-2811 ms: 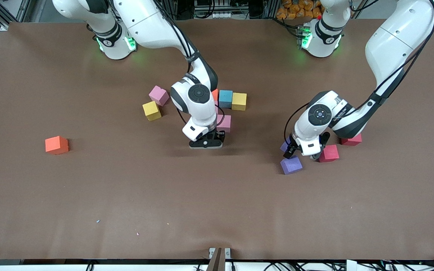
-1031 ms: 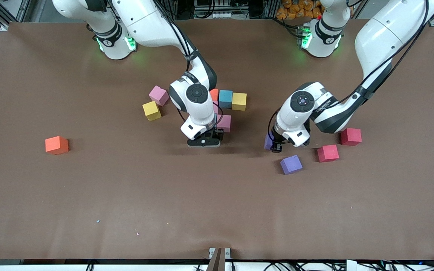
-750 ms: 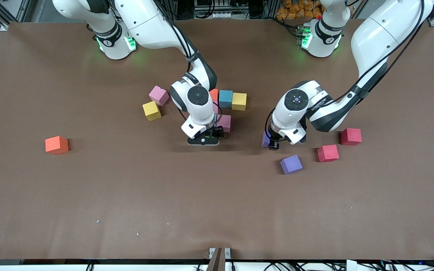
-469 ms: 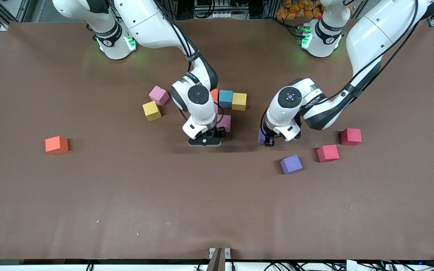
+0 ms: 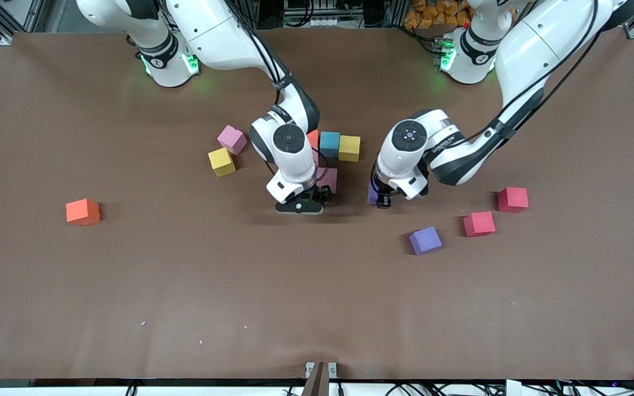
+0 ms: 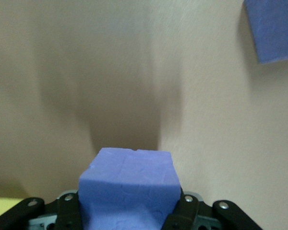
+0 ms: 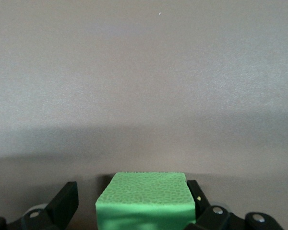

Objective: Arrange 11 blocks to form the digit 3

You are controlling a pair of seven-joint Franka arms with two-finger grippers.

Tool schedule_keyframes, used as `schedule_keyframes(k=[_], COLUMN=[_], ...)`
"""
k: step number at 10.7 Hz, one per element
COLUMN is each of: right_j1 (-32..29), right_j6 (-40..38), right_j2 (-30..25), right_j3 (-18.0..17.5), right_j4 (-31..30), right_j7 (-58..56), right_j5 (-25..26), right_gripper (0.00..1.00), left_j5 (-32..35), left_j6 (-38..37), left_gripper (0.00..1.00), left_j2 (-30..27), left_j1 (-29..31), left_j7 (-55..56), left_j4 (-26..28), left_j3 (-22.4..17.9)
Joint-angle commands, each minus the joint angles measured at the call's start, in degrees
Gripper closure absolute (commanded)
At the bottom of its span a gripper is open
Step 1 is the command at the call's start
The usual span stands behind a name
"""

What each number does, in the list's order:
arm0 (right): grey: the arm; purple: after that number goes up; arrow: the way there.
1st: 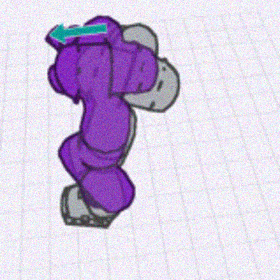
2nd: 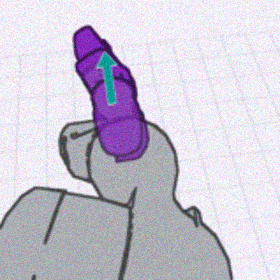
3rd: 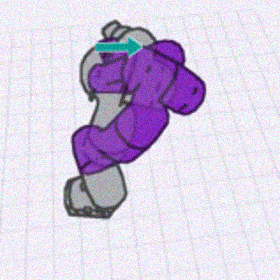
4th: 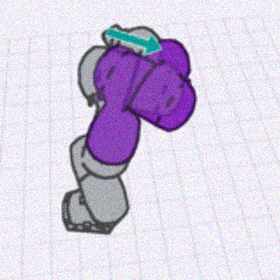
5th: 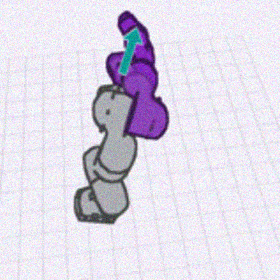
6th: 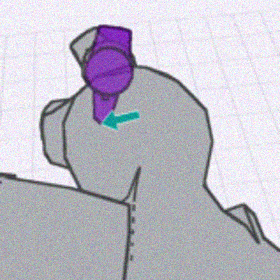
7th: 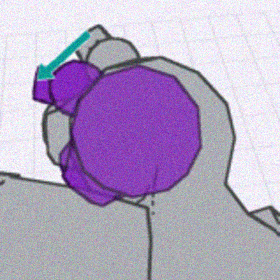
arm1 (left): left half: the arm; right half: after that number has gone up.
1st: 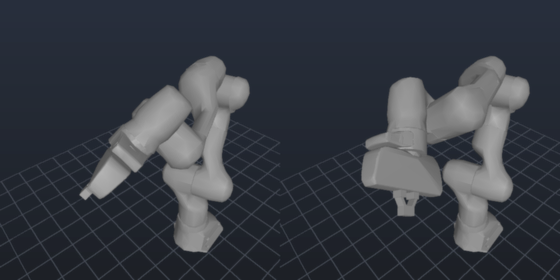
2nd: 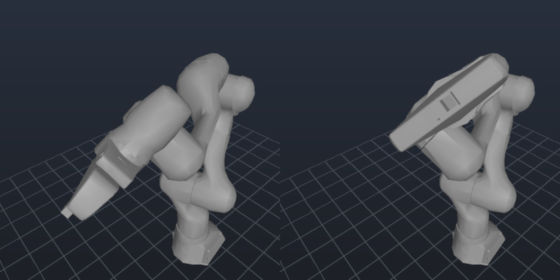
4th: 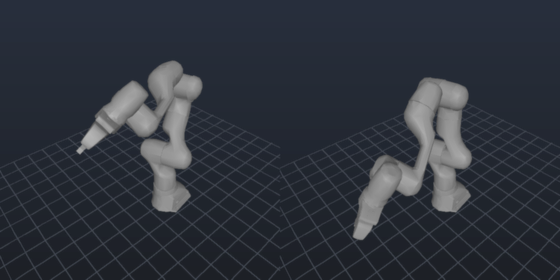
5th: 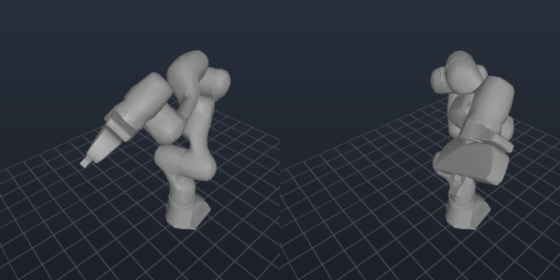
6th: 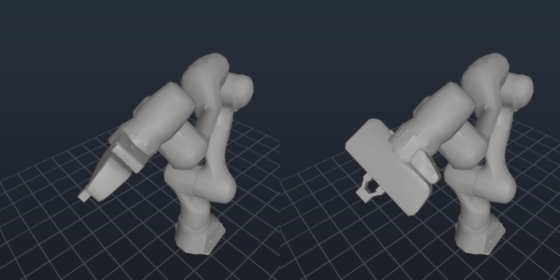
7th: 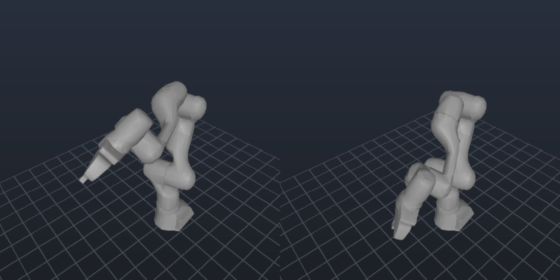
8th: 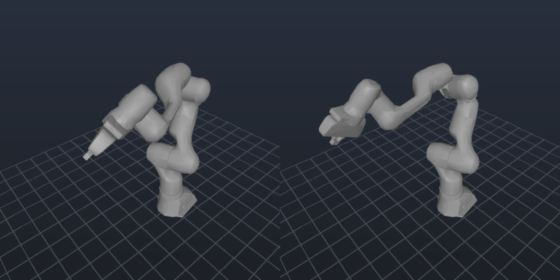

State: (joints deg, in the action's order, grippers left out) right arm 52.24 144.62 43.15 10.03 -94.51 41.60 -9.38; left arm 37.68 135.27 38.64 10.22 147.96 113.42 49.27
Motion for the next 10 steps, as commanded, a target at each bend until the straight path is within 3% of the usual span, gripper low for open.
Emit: schedule_keyframes(k=[1, 4, 10], right_j1=[-0.29, -0.29, -0.56], right_j6=[-0.48, -0.57, -3.45], right_j2=[-0.44, -0.44, -1.67], right_j3=[-0.79, -0.97, -0.71], right_j4=[0.02, -0.06, 1.07], right_j7=[0.06, 0.06, -2.3], right_j5=[-1.78, -2.92, -2.4], right_gripper=[0.0, 0.0, 0.0], left_j5=[-2.78, -3.67, -6.39], left_j6=[-1.32, -1.32, -1.32], left_gripper=[1.0, 1.0, 1.0], left_j2=[0.2, 0.91, 2.58], left_j1=[-3.09, -5.12, -12.59], left_j7=[1.01, 2.15, 2.24], left_j4=[-1.89, -2.24, -6.11], left_j3=[-0.4, -0.75, -7.17])
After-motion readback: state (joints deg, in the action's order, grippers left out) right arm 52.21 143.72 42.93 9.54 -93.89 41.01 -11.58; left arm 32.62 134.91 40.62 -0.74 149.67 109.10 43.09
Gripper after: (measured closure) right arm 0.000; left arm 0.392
